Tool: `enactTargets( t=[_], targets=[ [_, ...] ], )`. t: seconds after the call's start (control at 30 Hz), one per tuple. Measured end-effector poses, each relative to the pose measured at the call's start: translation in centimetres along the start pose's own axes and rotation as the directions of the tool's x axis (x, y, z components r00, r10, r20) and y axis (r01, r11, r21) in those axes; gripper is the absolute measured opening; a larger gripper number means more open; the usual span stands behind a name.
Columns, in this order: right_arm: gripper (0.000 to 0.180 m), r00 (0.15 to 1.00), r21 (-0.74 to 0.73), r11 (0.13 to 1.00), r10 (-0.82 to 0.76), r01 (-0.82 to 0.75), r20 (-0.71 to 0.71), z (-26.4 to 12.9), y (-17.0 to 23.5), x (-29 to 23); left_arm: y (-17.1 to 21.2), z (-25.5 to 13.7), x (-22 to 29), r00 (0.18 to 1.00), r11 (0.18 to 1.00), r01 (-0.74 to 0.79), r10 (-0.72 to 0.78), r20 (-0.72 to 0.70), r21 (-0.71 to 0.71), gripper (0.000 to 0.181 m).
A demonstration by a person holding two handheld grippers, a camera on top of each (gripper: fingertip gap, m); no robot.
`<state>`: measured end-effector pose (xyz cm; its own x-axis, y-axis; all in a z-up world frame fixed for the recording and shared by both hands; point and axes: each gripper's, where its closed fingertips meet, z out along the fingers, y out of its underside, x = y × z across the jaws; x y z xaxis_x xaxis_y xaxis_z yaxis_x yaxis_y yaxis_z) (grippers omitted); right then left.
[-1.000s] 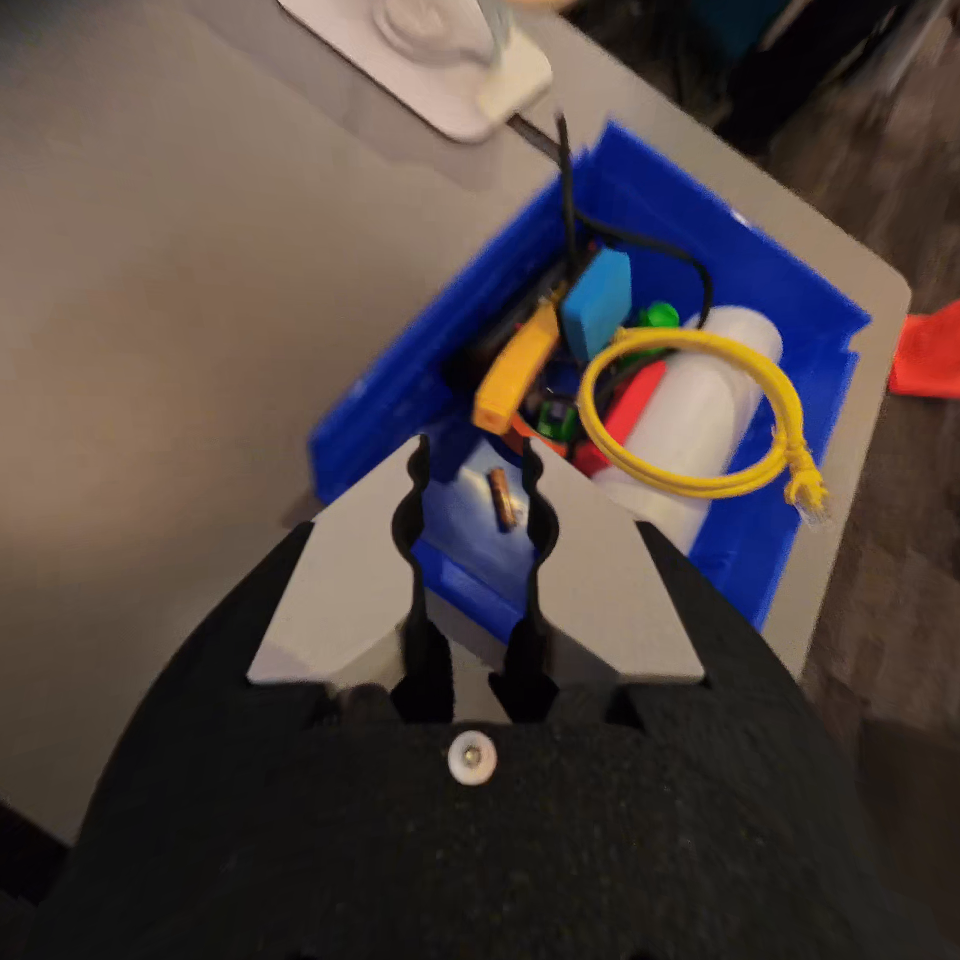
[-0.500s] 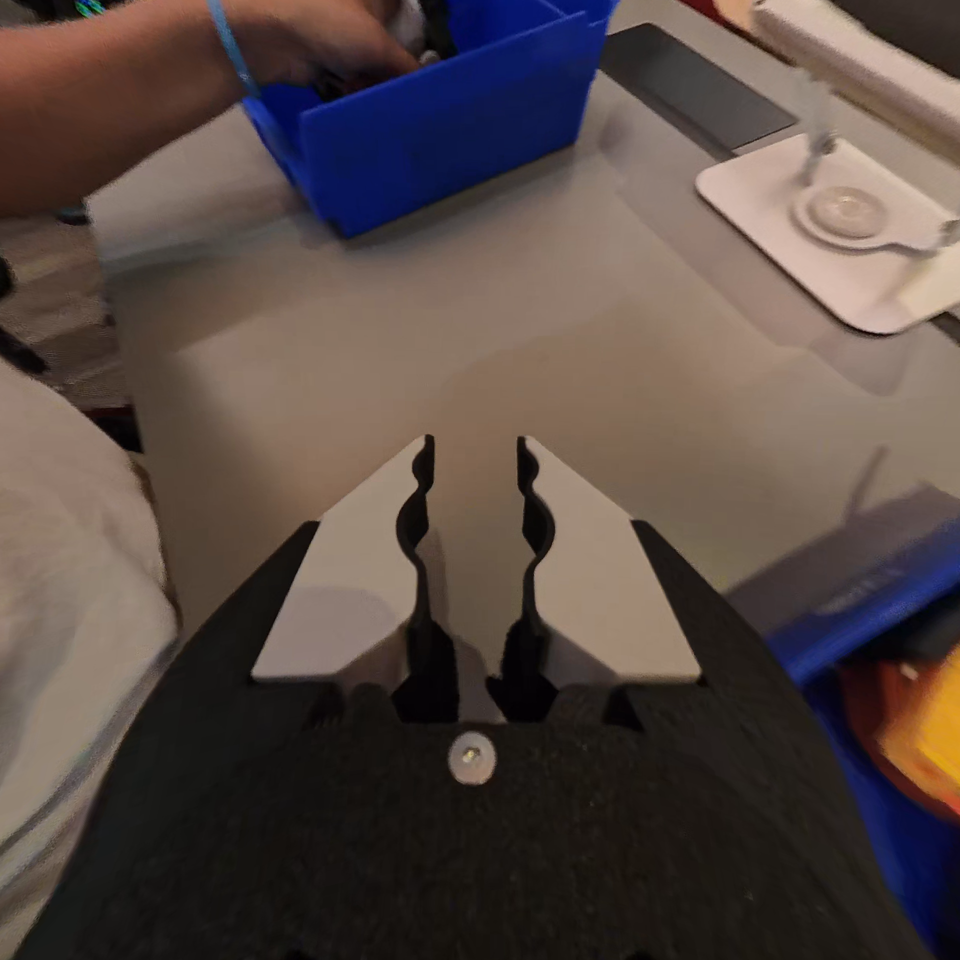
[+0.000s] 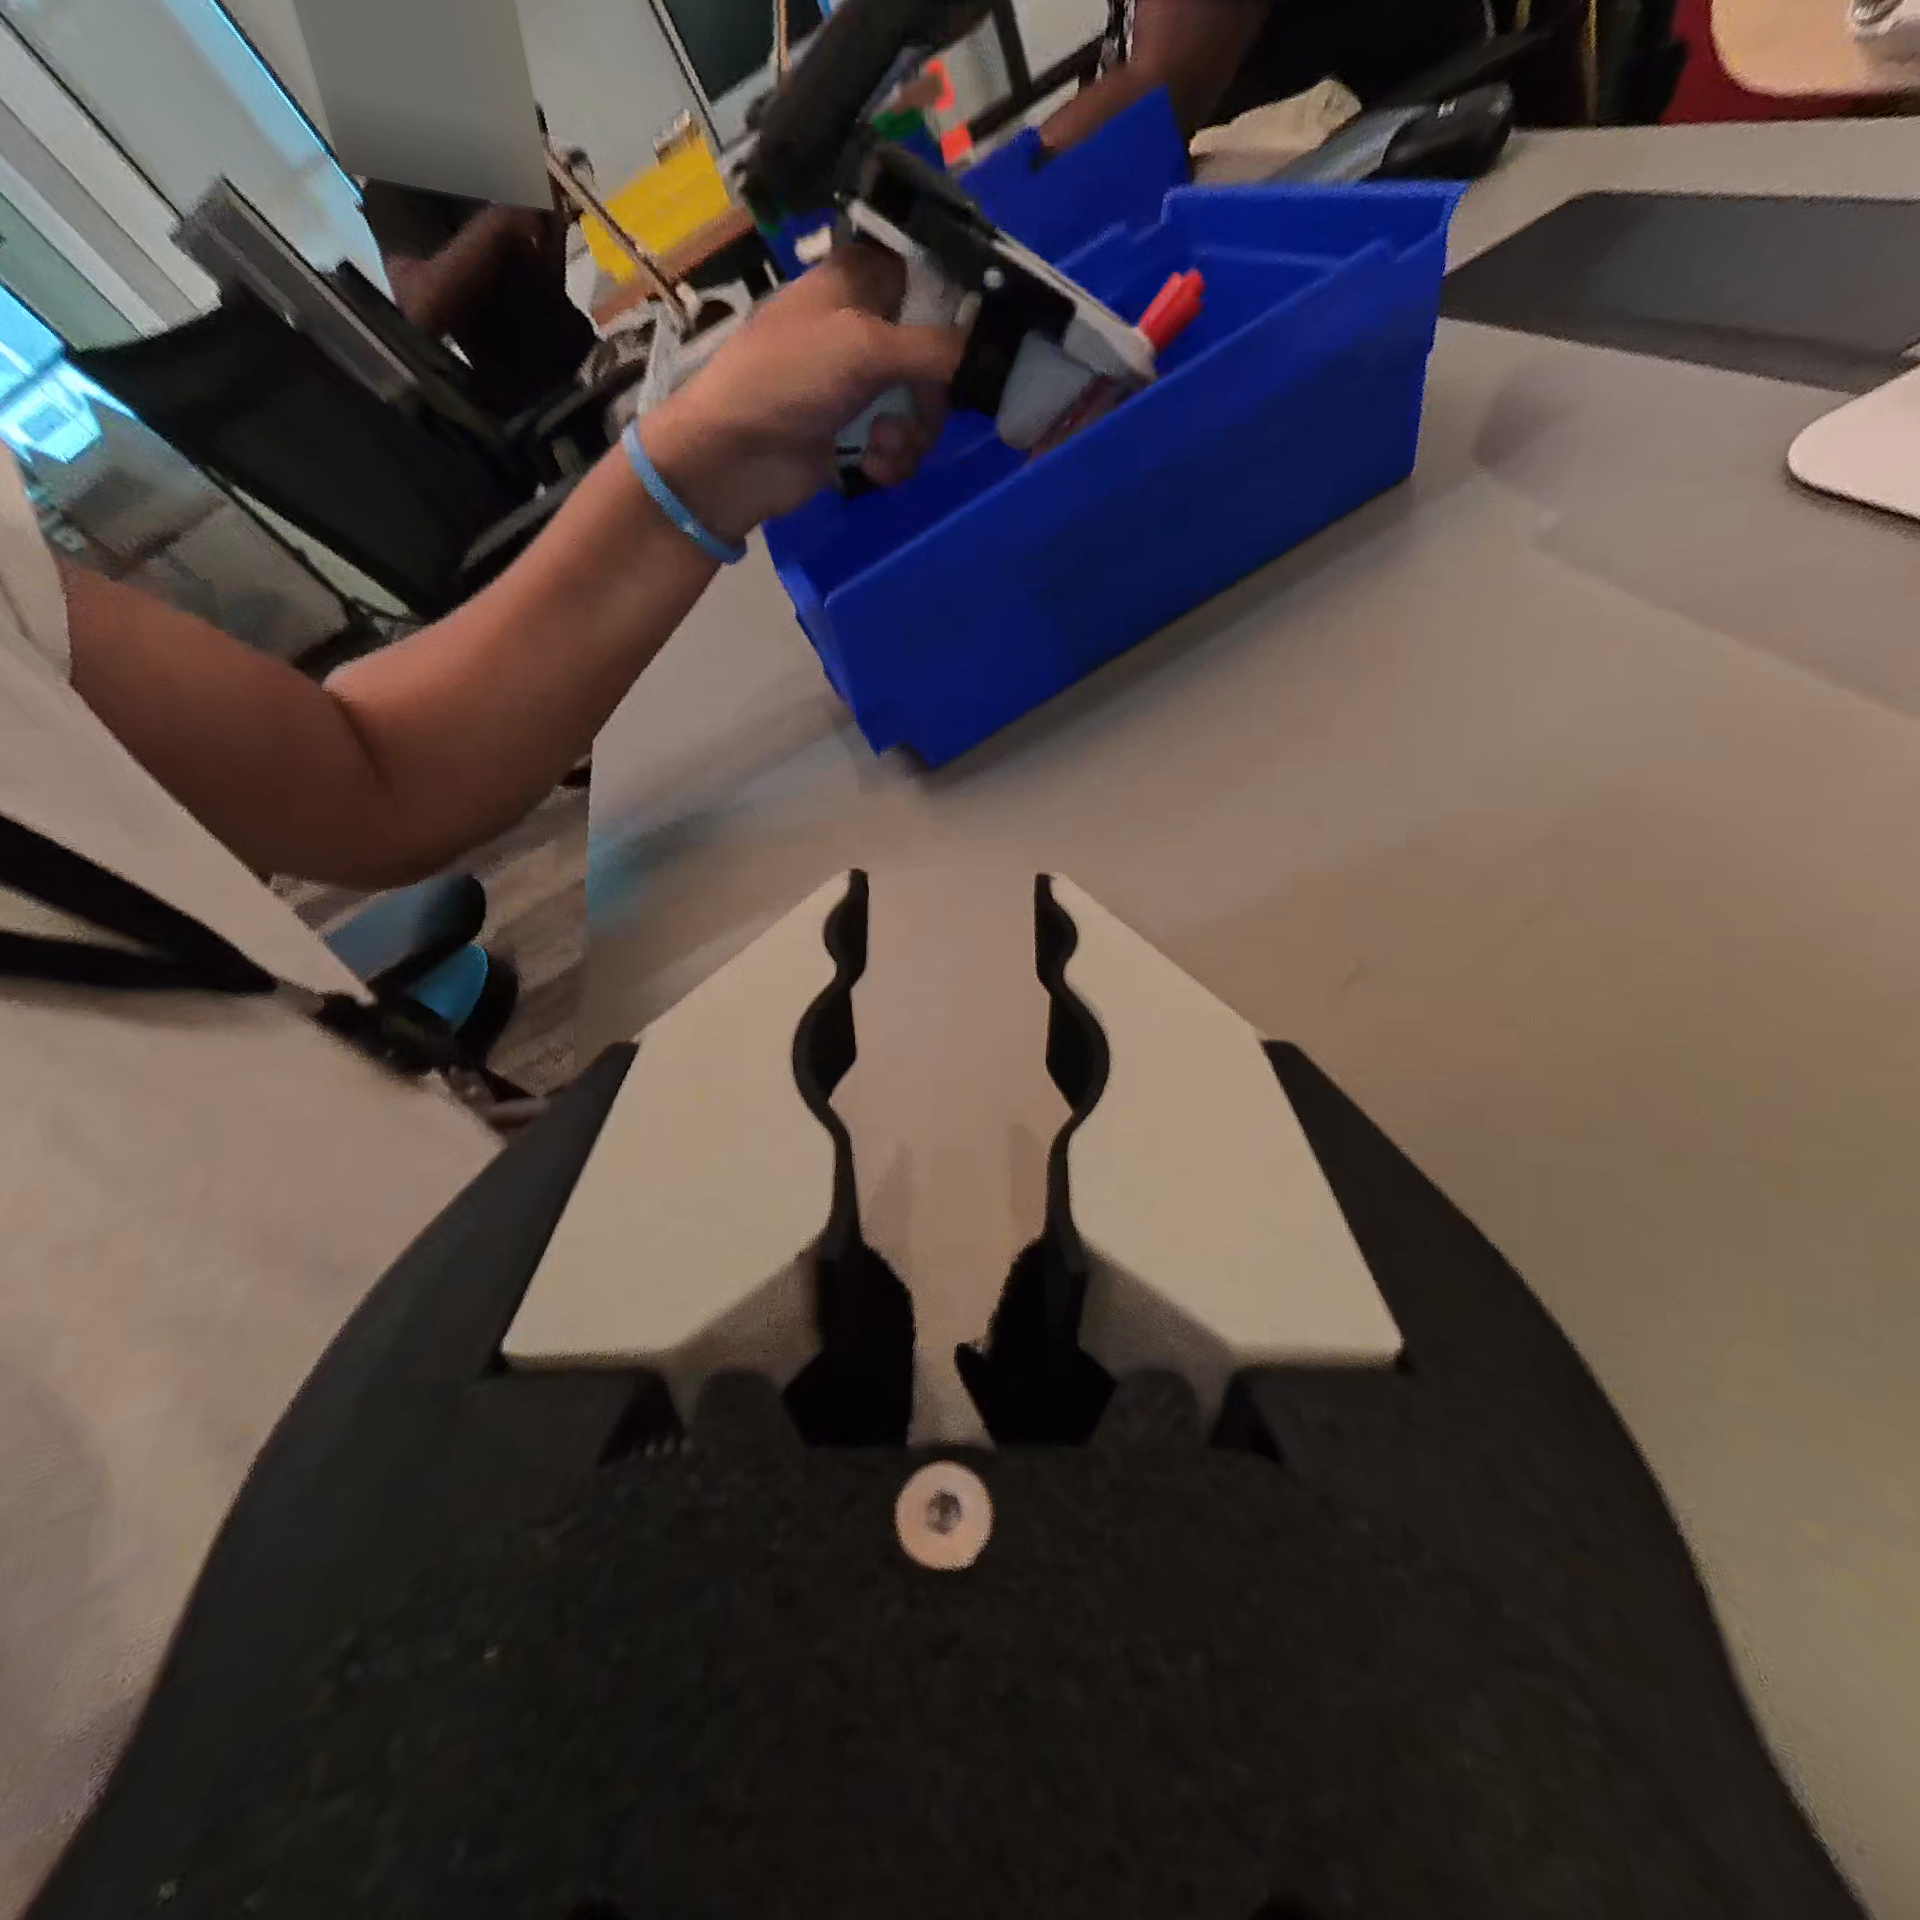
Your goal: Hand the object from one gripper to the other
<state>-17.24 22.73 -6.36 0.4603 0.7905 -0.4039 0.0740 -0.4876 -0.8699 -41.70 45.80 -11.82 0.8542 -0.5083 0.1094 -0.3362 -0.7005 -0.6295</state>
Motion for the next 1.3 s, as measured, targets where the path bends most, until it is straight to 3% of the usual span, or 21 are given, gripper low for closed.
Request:
enactTargets(
  t=[0.03,0.1,0.17,0.27,0.4,0.53,0.6,0.7,0.77,0.83,0.93,1.07,1.13,1.17,1.23,1.3],
  targets=[
    [0.032,1.000,0.010,1.000,0.001,-0.001,0.006,0.7,-0.3,0.1,-1.0,-1.1,0.7,0.998,0.998,0.014,-0.010,-0.065,0.064,0.020],
    [0.033,1.000,0.023,0.999,-0.023,0.023,0.007,2.3,-1.1,0.5,-3.3,-3.9,2.9,0.968,0.978,0.089,-0.040,-0.248,0.190,0.019],
    [0.036,0.999,0.042,0.998,-0.049,0.048,0.009,4.1,-2.5,0.8,-6.0,-8.0,6.4,0.873,0.927,0.198,-0.019,-0.488,0.318,0.019],
    [0.039,0.995,0.127,0.992,-0.024,0.011,0.098,6.8,-5.8,-0.2,-7.9,-12.5,12.0,0.732,0.880,0.245,0.107,-0.673,0.407,0.019],
    [0.043,0.955,0.199,0.968,0.092,-0.152,0.284,9.0,-8.6,-1.7,-7.3,-14.8,20.3,0.532,0.869,0.266,0.228,-0.815,0.417,0.018],
    [0.041,0.903,0.172,0.958,0.144,-0.230,0.405,9.7,-7.8,-3.2,-5.4,-13.0,25.3,0.465,0.895,0.231,0.244,-0.851,0.383,0.018],
    [0.019,0.909,0.171,0.964,0.120,-0.202,0.400,9.2,-6.7,-3.4,-4.5,-11.9,26.7,0.454,0.910,0.215,0.229,-0.861,0.355,0.018],
    [0.019,0.922,0.154,0.959,0.172,-0.236,0.346,8.5,-5.2,-2.3,-3.6,-10.4,27.4,0.505,0.914,0.157,0.251,-0.826,0.374,0.018],
    [0.019,0.912,0.209,0.925,0.237,-0.317,0.333,7.1,-5.2,-0.9,-3.1,-9.4,27.0,0.584,0.899,0.085,0.305,-0.752,0.430,0.034],
    [0.019,0.868,0.308,0.837,0.334,-0.453,0.369,4.8,-5.8,1.2,-2.1,-8.2,26.2,0.685,0.855,-0.030,0.395,-0.612,0.517,0.057],
    [0.018,0.756,0.374,0.671,0.463,-0.640,0.462,2.4,-5.5,3.9,-0.3,-6.9,25.9,0.777,0.749,-0.253,0.534,-0.332,0.613,0.077],
    [0.018,0.600,0.326,0.528,0.511,-0.784,0.616,3.7,-5.4,2.4,1.5,-5.9,27.2,0.825,0.686,-0.430,0.562,-0.054,0.587,0.065],
    [0.018,0.478,0.269,0.434,0.497,-0.860,0.724,4.1,-6.1,1.1,2.1,-5.1,27.3,0.814,0.665,-0.507,0.579,0.052,0.548,0.072],
    [0.018,0.444,0.255,0.399,0.505,-0.880,0.740,4.4,-6.1,0.8,2.2,-5.1,27.2,0.810,0.649,-0.526,0.580,0.090,0.549,0.055],
    [0.018,0.422,0.238,0.381,0.532,-0.894,0.734,5.3,-5.5,0.4,2.3,-5.8,27.3,0.805,0.613,-0.531,0.581,0.122,0.585,0.045],
    [0.018,0.421,0.234,0.382,0.540,-0.894,0.729,5.9,-5.1,0.0,2.3,-6.3,27.5,0.798,0.591,-0.536,0.587,0.134,0.603,0.050]
  ],
)
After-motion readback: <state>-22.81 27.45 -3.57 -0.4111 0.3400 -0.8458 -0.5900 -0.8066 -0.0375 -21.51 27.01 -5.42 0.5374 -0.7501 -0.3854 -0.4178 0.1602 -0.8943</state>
